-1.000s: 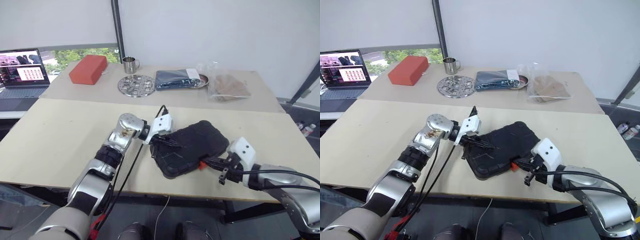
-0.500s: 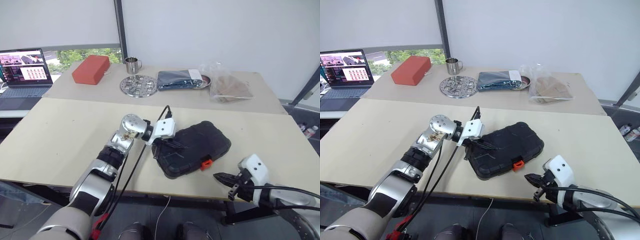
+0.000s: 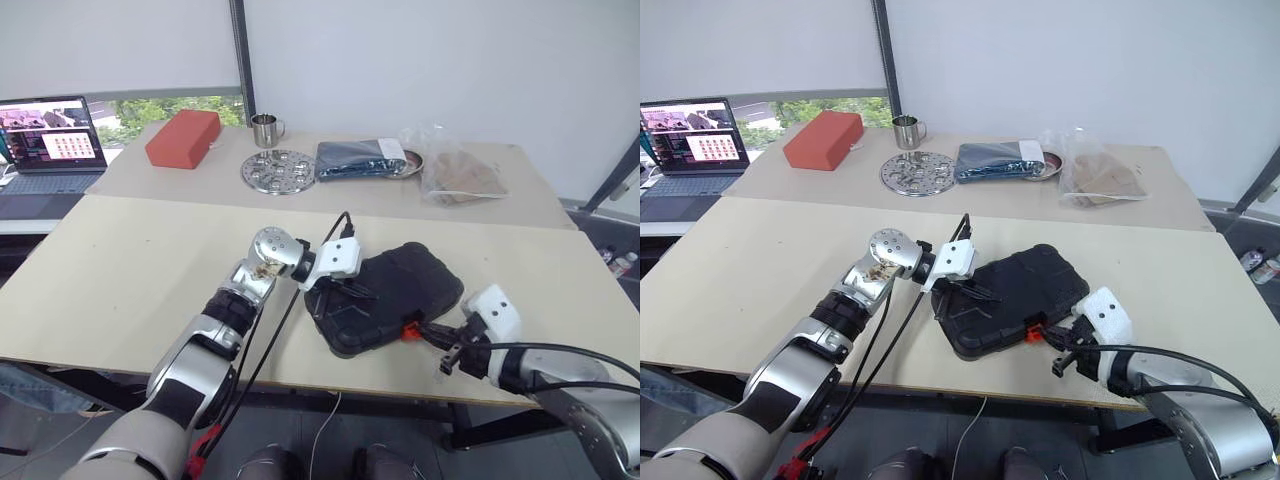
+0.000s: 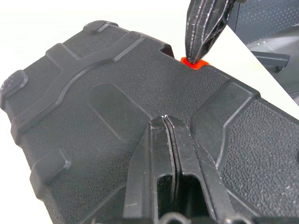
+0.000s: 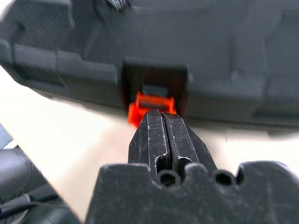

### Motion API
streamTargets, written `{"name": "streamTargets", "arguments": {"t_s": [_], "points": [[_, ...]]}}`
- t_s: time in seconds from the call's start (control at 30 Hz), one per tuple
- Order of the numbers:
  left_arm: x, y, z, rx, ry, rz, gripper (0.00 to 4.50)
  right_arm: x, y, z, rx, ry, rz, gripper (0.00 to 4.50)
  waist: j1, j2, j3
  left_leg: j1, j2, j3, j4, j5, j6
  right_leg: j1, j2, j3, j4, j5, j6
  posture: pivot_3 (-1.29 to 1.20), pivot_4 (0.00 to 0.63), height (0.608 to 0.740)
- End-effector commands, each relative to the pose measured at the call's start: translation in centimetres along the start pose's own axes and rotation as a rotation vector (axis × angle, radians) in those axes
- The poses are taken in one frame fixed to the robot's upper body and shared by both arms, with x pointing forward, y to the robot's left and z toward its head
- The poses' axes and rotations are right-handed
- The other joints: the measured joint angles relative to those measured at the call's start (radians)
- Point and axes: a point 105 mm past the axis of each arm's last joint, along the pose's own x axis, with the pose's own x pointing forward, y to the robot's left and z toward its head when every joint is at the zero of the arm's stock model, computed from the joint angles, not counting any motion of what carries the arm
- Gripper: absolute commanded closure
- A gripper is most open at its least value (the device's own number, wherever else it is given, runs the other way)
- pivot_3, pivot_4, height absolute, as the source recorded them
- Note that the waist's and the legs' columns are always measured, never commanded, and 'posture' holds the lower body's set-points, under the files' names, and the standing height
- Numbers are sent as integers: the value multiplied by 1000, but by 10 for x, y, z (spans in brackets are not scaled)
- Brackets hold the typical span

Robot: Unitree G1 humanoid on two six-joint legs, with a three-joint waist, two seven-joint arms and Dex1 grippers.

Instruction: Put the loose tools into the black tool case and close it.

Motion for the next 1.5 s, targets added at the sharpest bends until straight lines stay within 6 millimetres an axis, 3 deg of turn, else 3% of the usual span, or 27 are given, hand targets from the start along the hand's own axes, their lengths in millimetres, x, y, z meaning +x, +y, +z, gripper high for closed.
{"name": "streamTargets", "arguments": {"t_s": [0.03,0.2,0.33,0.67,0.83,1.03,1.33,1.5], "points": [[-1,-3,-12,-33,42,-5,4437,-17,-6,0,10,-22,-57,4500,-1,0,0,0,0,0,0,0,0,0,0,0,0,0,0,0,150,736],[1,-4,-11,-25,41,-16,4437,-12,1,-34,69,58,-55,4500,-3,0,0,1,0,0,0,0,0,1,1,0,0,0,0,0,150,736],[3,-5,-10,3,52,-31,4437,4,4,-38,73,48,-54,4500,-8,0,0,1,0,0,0,0,0,0,1,1,0,0,1,0,150,736],[10,-7,-10,44,66,-56,4437,48,6,-19,41,-22,-27,4500,-14,0,-1,1,0,0,-1,0,0,0,1,1,0,0,0,0,150,736],[9,-9,-19,74,105,-53,4437,42,15,28,24,-183,21,4500,-27,0,-1,1,1,0,0,0,-1,0,1,1,1,0,0,0,150,736],[8,-14,-32,140,157,-65,4437,35,15,54,26,-247,37,4500,-32,1,-1,1,1,0,-1,1,-2,-1,1,2,2,1,-2,0,150,736],[8,-13,-33,125,150,-58,4437,47,12,43,33,-185,36,4500,-27,4,-4,3,2,0,-1,1,-1,0,2,2,1,1,-2,0,150,736],[1,-7,-36,102,163,-15,4437,31,8,41,15,-175,26,4500,-26,5,-4,3,1,0,-1,1,-1,0,2,1,1,1,-1,0,150,736]]}}
